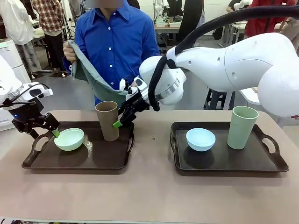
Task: Set up a tray with a mat and arrange the tableware.
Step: Pick up the Picnic Bowl and Reusable plastic cup from the Handle tray in front of the human's position and hold them in the air.
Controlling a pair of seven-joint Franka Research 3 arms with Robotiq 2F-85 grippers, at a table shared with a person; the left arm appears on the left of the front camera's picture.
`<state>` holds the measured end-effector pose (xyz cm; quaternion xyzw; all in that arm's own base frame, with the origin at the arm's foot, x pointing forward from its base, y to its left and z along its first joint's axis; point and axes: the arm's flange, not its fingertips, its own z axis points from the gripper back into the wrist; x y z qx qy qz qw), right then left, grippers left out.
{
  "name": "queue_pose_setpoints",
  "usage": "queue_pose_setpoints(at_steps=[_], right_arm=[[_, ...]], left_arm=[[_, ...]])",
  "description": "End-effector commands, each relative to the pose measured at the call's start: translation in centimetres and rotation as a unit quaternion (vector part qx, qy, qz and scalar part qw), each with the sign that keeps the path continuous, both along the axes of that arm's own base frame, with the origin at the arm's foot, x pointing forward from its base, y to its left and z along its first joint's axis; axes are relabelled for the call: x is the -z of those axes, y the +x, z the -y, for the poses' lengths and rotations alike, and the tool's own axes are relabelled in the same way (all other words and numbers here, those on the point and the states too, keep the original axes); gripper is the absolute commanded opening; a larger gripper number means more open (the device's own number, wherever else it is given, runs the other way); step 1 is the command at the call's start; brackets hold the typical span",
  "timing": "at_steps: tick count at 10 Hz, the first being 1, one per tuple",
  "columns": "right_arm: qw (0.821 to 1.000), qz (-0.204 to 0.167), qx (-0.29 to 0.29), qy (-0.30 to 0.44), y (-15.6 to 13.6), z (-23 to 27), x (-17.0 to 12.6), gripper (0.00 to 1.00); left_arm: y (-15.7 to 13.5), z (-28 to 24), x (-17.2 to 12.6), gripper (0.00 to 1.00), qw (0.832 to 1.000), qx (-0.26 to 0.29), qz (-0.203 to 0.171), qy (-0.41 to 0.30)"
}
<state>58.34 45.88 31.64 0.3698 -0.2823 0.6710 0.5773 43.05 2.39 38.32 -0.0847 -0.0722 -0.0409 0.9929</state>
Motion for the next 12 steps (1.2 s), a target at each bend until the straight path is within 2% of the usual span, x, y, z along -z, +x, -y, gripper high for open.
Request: queue_pose_setpoints(at_steps=[1, 3, 8, 12], right_arm=[[1.000, -0.008, -0.011, -0.005, 0.7, -0.9, -0.2, 1.00], [1.000, -0.001, -0.023, -0.008, 1.1, -2.3, 0.2, 1.00], [0.999, -0.014, -0.048, -0.003, 2.0, -4.9, 1.5, 1.00], [0.998, -0.011, -0.063, 0.005, 2.0, -5.3, 1.5, 1.00]], left_arm=[[0.8, -0.3, 0.6, 1.00, 1.000, -0.005, 0.004, -0.007], [1.4, 0.2, 1.2, 1.00, 1.000, -0.004, 0.003, -0.017], [2.9, 1.6, 2.8, 1.00, 0.999, -0.013, 0.025, -0.038], [4.1, 1.6, 4.2, 1.00, 0.999, -0.028, 0.015, -0.034]])
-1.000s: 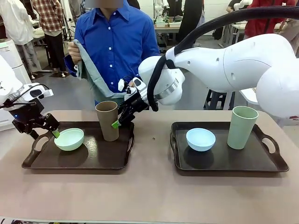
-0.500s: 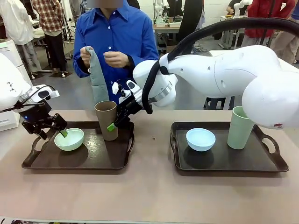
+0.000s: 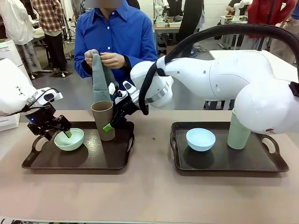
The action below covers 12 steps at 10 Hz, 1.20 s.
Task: Set up a tray with a mat and arrange the tableware.
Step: Pick up the Picnic Bowl and Reusable plastic cup from the Handle tray in front of the human's position and hold them in the air.
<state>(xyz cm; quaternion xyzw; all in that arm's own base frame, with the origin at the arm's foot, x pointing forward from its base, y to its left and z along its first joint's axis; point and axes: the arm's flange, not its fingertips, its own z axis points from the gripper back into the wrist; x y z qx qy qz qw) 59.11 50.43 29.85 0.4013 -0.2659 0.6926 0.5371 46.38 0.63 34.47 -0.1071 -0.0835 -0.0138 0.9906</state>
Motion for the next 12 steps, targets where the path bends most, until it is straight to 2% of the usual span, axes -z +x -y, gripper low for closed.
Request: queue_pose_setpoints(at_steps=[1, 2, 3, 4, 5, 6, 7, 8, 9, 10, 11, 12], right_arm=[[1.000, 0.010, -0.020, -0.008, 1.1, -0.6, -0.3, 0.80], [1.000, 0.011, -0.026, -0.008, 1.1, -0.6, -0.4, 0.41], [0.999, 0.013, -0.029, -0.009, 1.1, -0.6, -0.4, 0.21], [0.999, 0.015, -0.031, -0.008, 1.1, -0.5, -0.4, 0.00], [0.999, 0.015, -0.031, -0.009, 1.1, -0.4, -0.4, 0.00], [0.999, 0.015, -0.030, -0.008, 1.1, -0.2, -0.4, 0.00], [0.999, 0.016, -0.030, -0.011, 1.0, -0.1, -0.5, 0.25], [0.999, 0.019, -0.027, -0.013, 0.8, 0.2, -0.8, 0.25], [0.999, 0.022, -0.021, -0.013, 0.6, 0.8, -1.3, 0.00], [0.999, 0.026, -0.009, -0.017, 0.2, 1.5, -1.8, 0.25], [0.999, 0.033, -0.007, -0.021, -0.5, 2.1, -2.2, 0.00], [0.999, 0.026, 0.006, -0.018, -1.2, 2.9, -2.8, 0.00]], left_arm=[[0.9, -0.2, 0.7, 0.45, 1.000, -0.005, 0.000, -0.005], [1.0, -0.3, 0.6, 0.44, 1.000, -0.007, 0.000, -0.004], [1.0, -0.4, 0.4, 0.00, 1.000, -0.008, 0.000, -0.002], [0.9, -0.4, 0.2, 0.00, 1.000, -0.012, -0.001, -0.002], [0.7, -0.3, 0.1, 0.00, 1.000, -0.014, 0.001, 0.001], [0.7, -0.3, -0.1, 0.19, 1.000, -0.014, 0.002, 0.004], [0.7, -0.4, -0.1, 0.09, 1.000, -0.014, 0.002, 0.007], [0.6, -0.4, -0.3, 0.00, 1.000, -0.015, 0.002, 0.013], [0.5, -0.5, -0.5, 0.00, 1.000, -0.016, 0.003, 0.019], [0.4, -0.3, -0.7, 0.00, 0.999, -0.013, 0.004, 0.032], [0.2, -0.1, -0.7, 0.00, 0.999, -0.009, 0.005, 0.037], [0.0, 0.2, -0.9, 0.00, 0.999, -0.006, 0.006, 0.050]])
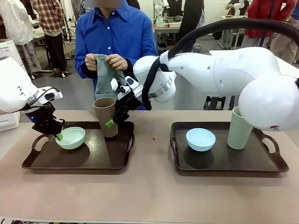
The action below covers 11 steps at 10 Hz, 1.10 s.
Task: Set up a tray with a mat and arrange the tableware.
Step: Pick up the Picnic Bowl and Reusable plastic cup from the Handle tray in front of the human's position and hold them in the air.
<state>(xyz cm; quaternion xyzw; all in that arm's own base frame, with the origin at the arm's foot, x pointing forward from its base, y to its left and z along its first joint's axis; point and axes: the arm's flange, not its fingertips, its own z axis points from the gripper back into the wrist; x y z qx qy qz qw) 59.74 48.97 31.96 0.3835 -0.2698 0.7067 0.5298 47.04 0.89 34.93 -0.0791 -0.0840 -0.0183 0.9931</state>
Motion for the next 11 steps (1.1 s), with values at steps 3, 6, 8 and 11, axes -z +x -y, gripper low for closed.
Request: queue_pose_setpoints(at_steps=[3, 6, 8, 11], right_arm=[[1.000, -0.016, 0.021, 0.001, -6.7, 2.9, -6.0, 0.00], [0.999, 0.014, 0.021, -0.020, -12.1, 2.4, -13.0, 0.00], [0.997, 0.055, 0.033, -0.037, -14.8, 2.5, -17.2, 0.00], [0.992, 0.100, 0.066, -0.024, -17.0, 3.8, -21.8, 0.00]], left_arm=[[-2.9, 1.5, -5.3, 0.00, 1.000, 0.001, 0.011, 0.023], [-7.1, 3.0, -14.1, 0.00, 0.996, 0.023, 0.079, 0.020], [-9.4, 3.9, -19.1, 0.00, 0.992, 0.021, 0.121, 0.041], [-10.3, 3.9, -20.9, 0.00, 0.989, -0.011, 0.125, 0.074]])
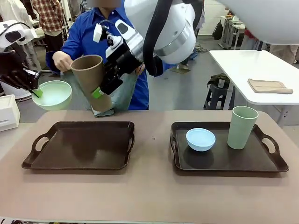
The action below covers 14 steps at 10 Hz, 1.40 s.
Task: Set up a tray with a mat and arrange the tableware.
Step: Pick up the Picnic Bowl and Reusable plastic cup from the Handle tray in front of the human's position and hold them in the air, then place the Picnic Bowl and Reusable plastic cup back onto the Handle tray in front of the human's position.
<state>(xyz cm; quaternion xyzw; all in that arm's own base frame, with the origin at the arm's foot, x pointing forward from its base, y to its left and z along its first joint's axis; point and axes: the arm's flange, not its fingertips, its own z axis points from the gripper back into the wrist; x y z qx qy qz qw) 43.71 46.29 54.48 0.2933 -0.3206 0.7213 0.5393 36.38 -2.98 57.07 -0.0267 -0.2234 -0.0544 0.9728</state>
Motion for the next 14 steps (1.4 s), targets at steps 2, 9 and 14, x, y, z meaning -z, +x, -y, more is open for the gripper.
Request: queue_pose_setpoints(at_steps=[2, 9, 14], right_arm=[[1.000, 0.000, 0.000, 0.000, 0.0, 0.0, 0.0, 0.00], [1.000, 0.000, 0.000, 0.000, 0.0, 0.0, 0.0, 0.00], [1.000, 0.000, 0.000, 0.000, 0.0, 0.0, 0.0, 0.00]], left_arm=[[0.2, 0.1, 0.2, 0.00, 1.000, 0.012, -0.002, -0.009], [0.2, 0.1, 0.2, 0.00, 1.000, 0.012, -0.002, -0.009], [0.2, 0.1, 0.2, 0.00, 1.000, 0.012, -0.002, -0.009]])
